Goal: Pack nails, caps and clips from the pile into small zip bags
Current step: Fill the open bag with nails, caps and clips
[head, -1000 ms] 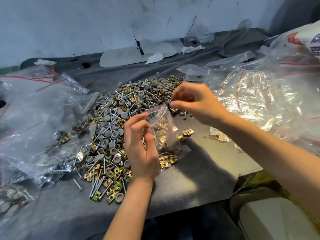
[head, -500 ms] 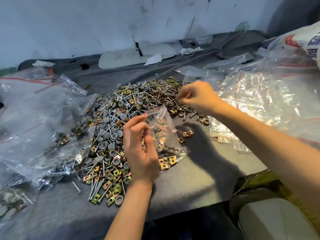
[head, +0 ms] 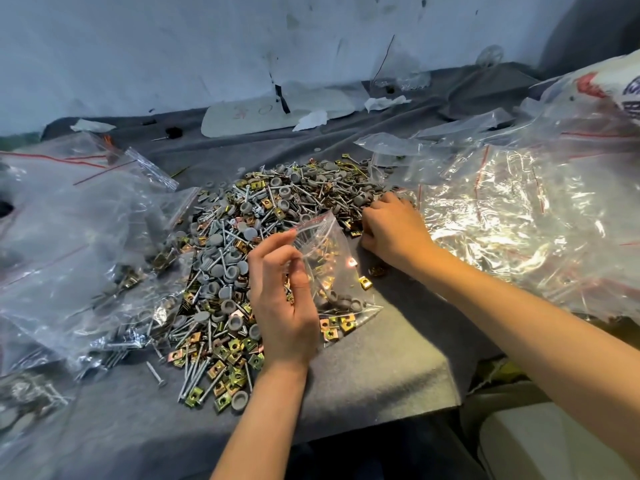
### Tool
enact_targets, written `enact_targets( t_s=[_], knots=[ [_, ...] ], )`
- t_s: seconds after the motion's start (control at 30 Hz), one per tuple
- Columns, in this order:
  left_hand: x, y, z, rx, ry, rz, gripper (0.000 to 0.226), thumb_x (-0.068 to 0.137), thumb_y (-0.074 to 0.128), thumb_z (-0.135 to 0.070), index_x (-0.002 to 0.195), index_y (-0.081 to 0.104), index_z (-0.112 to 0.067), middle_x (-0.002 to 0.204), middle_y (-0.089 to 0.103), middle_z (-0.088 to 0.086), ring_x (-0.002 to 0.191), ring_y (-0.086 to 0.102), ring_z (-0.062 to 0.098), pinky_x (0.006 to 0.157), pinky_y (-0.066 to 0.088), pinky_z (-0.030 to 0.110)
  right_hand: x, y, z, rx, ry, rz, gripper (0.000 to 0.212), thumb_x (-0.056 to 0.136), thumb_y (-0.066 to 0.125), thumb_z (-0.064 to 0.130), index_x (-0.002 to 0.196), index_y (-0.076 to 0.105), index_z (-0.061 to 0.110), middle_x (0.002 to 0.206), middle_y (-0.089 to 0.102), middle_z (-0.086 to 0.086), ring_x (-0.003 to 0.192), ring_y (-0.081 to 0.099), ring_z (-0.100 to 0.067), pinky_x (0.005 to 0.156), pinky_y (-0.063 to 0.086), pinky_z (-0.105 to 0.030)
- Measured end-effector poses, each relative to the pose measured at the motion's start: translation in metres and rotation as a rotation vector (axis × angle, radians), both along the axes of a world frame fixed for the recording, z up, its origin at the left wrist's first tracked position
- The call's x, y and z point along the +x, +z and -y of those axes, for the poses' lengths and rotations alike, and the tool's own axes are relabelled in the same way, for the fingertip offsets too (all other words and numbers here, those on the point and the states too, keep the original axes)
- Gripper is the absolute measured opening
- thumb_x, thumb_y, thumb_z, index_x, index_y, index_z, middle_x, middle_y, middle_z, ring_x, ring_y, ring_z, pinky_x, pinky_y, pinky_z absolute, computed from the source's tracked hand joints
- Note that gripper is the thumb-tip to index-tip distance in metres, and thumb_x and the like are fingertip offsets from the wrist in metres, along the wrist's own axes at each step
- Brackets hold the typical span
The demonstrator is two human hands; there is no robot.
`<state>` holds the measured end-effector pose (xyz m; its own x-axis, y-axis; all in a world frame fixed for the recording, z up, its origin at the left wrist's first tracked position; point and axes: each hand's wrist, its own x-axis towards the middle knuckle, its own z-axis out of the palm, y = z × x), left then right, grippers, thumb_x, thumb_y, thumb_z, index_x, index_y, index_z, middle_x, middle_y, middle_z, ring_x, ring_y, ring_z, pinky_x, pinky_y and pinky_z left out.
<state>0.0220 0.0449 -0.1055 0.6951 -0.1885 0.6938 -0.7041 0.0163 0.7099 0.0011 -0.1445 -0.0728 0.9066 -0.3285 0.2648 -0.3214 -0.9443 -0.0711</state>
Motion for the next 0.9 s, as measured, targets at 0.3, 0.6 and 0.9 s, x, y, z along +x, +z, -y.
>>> enact_targets(
  t_s=[0.3,0.6,0.9],
  knots=[
    [0.000,0.001,0.000,0.007,-0.014,0.019,0.012,0.093,0.044,-0.015,0.101,0.052,-0.017,0.120,0.056,0.009,0.113,0.055,0.023,0.088,0.049,0.045,-0.016,0.075,-0.034,0.692,0.363,0.607,0.011,0.080,0.072,0.007,0.084,0.062,0.011,0.078,0.064,0.005,0.071,0.058,-0.001,0.068,0.047,-0.014],
    [0.000,-0.001,-0.003,0.009,-0.009,0.042,0.015,0.092,0.044,-0.013,0.104,0.052,-0.017,0.121,0.053,0.002,0.111,0.055,0.027,0.085,0.049,0.055,-0.022,0.081,-0.057,0.472,0.473,0.233,0.020,0.086,0.068,0.029,0.090,0.073,0.010,0.099,0.067,0.001,0.096,0.058,-0.015,0.086,0.046,-0.032],
    [-0.010,0.009,-0.002,0.031,-0.028,-0.028,0.011,0.094,0.044,-0.020,0.100,0.053,-0.019,0.130,0.048,0.005,0.119,0.055,0.015,0.092,0.051,0.049,-0.049,0.076,-0.031,0.647,0.502,0.208,0.010,0.082,0.072,0.007,0.089,0.071,0.013,0.085,0.067,0.011,0.078,0.065,-0.002,0.072,0.052,-0.017]
  ],
)
